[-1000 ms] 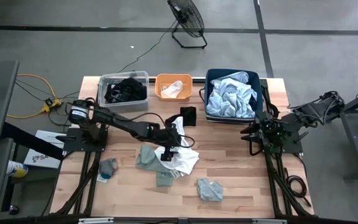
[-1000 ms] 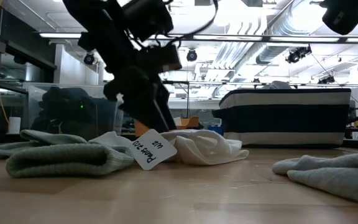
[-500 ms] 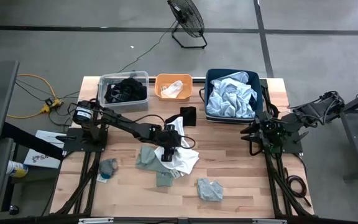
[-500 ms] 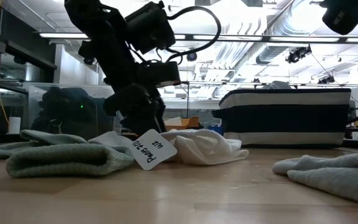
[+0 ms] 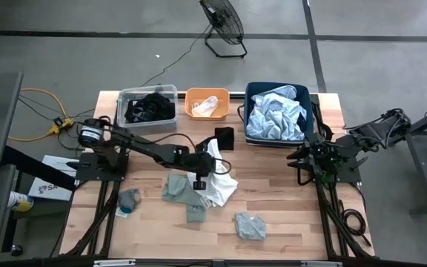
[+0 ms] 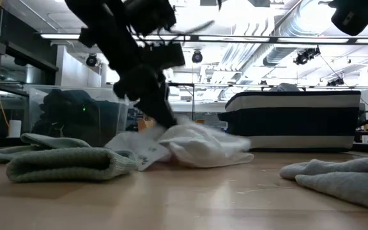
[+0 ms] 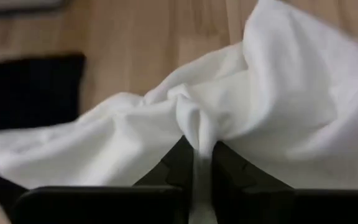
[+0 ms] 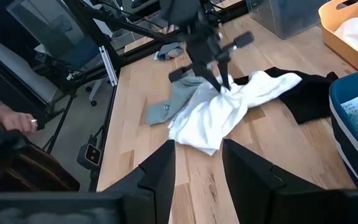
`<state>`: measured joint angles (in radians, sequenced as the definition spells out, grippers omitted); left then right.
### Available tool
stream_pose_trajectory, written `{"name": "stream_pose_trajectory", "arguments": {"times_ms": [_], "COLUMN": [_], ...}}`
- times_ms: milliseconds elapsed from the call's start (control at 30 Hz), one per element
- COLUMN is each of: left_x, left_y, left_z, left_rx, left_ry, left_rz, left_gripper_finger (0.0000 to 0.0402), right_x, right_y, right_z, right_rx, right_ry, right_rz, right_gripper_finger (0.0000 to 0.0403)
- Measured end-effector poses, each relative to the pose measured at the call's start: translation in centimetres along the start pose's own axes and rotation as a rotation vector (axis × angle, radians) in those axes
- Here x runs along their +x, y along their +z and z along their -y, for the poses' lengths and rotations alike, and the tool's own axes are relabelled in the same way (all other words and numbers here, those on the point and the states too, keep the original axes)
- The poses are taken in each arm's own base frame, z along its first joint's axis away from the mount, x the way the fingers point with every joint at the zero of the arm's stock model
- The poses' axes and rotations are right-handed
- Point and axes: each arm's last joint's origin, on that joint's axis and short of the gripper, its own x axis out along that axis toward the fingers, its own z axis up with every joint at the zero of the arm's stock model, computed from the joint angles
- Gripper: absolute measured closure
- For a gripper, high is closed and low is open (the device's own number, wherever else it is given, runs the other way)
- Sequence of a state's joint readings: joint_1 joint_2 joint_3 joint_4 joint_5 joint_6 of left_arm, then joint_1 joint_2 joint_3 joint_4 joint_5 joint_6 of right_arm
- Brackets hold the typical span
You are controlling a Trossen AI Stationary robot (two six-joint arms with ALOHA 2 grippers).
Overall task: Pick & Place Cloths
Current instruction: Put the white underwear into the transparent bin
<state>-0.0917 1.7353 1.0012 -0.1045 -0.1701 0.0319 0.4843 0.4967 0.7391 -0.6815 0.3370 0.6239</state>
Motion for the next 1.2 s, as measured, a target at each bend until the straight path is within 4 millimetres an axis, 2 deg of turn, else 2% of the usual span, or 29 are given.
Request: {"name": "stream_pose_trajectory", "arguments": {"times_ms": [233,533,833,1200], "left_x": [-4.5,-9.9,-15.9,-21.6], "left_y": [2.2,3.8,3.5,2.3], "left_z": [-0.9,-2.1,-3.9,-5.7], "left_rx": [0.045,0.034,-0.048,-0.181], "left_ry": [0.026,0.112,0.396,0.709], "left_rz": [0.149,0.307,0.368,0.415], "left_gripper_finger": [0.0389,0.0383,0.0383,0.0382], "right_x": [0.0,0.0,0.0,0.0], "right_y": [0.0,0.0,0.0,0.0], "right_z": [0.0,0.0,0.0,0.0], "right_rx": [0.000,0.000,-0.001,-0.001], "right_ry": [0.000,0.000,-0.001,-0.001], "right_rz": [0.000,0.000,-0.001,-0.001], "right_gripper_finger": [0.0279,0.0279,0.0279,0.0279]}}
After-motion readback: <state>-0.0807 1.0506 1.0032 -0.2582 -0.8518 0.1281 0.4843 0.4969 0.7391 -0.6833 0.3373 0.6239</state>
